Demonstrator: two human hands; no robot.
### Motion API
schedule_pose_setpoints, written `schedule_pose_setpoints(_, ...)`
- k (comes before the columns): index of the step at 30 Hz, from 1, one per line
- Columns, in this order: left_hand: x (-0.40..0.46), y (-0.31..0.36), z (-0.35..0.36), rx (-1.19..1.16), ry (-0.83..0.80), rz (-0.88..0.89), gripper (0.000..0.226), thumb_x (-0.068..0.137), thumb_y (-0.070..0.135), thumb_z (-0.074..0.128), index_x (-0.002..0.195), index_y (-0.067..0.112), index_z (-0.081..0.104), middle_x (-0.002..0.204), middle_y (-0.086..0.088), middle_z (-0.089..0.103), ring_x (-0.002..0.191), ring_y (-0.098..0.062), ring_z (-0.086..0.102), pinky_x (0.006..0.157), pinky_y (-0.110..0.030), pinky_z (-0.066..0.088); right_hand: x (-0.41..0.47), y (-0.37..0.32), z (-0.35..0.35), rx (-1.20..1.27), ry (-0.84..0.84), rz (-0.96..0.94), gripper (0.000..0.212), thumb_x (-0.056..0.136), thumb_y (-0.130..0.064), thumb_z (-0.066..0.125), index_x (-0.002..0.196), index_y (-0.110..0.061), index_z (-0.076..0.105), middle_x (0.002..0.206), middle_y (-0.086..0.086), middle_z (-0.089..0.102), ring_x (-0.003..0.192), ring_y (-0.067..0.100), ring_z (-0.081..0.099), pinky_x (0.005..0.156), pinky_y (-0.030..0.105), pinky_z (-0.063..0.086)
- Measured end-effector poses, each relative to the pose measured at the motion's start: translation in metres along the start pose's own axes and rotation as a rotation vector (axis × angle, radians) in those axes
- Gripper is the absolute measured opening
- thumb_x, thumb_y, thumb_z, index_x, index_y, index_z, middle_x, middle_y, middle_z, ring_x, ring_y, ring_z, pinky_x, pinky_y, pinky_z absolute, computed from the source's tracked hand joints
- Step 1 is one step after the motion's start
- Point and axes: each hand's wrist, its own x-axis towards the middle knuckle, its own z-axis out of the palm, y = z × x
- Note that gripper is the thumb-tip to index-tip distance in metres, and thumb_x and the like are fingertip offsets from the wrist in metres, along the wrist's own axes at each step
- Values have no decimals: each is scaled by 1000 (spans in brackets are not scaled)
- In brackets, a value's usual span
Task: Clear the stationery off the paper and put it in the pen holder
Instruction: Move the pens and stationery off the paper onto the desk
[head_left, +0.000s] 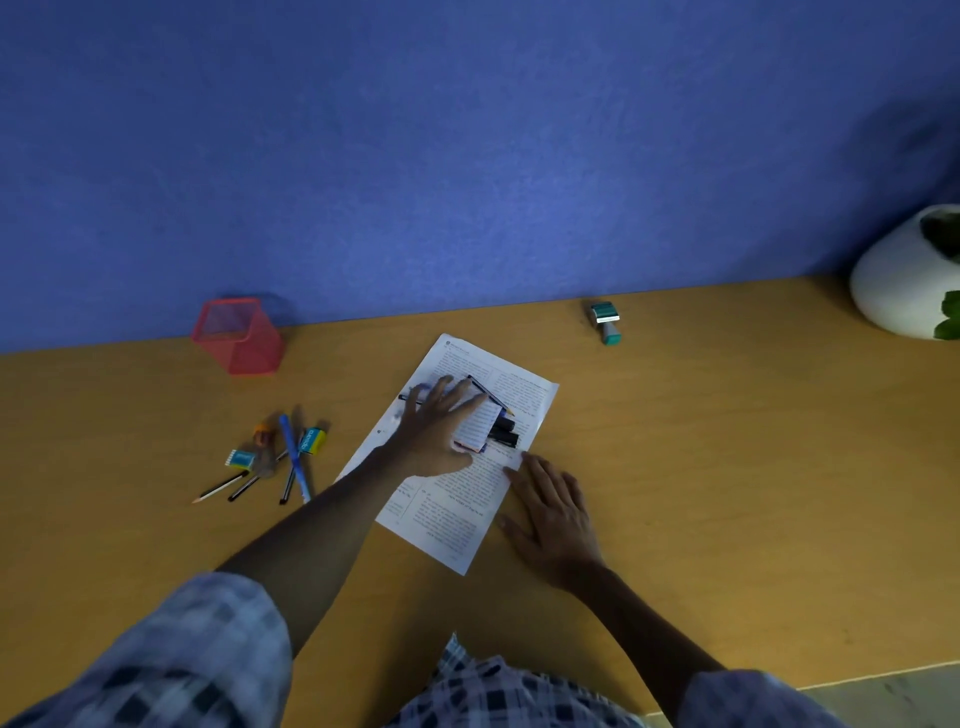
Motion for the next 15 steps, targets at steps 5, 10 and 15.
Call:
schedule_pose_setpoints(5, 18, 7, 1, 109, -7, 118, 85, 75, 52, 62, 149, 31, 25, 160, -2, 14, 149, -24, 6, 115, -57, 12, 0, 0, 1, 13, -7, 1, 66, 96, -64, 29, 153, -35, 15, 163, -4, 7, 150, 14, 1, 122, 42, 7)
schedule_pose_setpoints(10, 10, 5, 5, 119, 145, 157, 66, 76, 54, 57, 135, 26, 47, 145, -6, 39, 136, -25, 35, 103, -46, 38, 0, 0, 1, 19, -12, 2, 66, 96, -63, 28, 153, -34, 14, 163, -3, 6, 150, 14, 1, 122, 42, 5)
schedule_pose_setpoints(15, 5, 6, 6, 146, 205, 228, 55, 85, 53, 54, 126, 17, 51, 125, -5, 54, 117, -25, 49, 98, -43, 42, 0, 0, 0, 10, -15, 3, 67, 96, -64, 28, 153, -33, 14, 163, -3, 6, 150, 13, -1, 122, 42, 6)
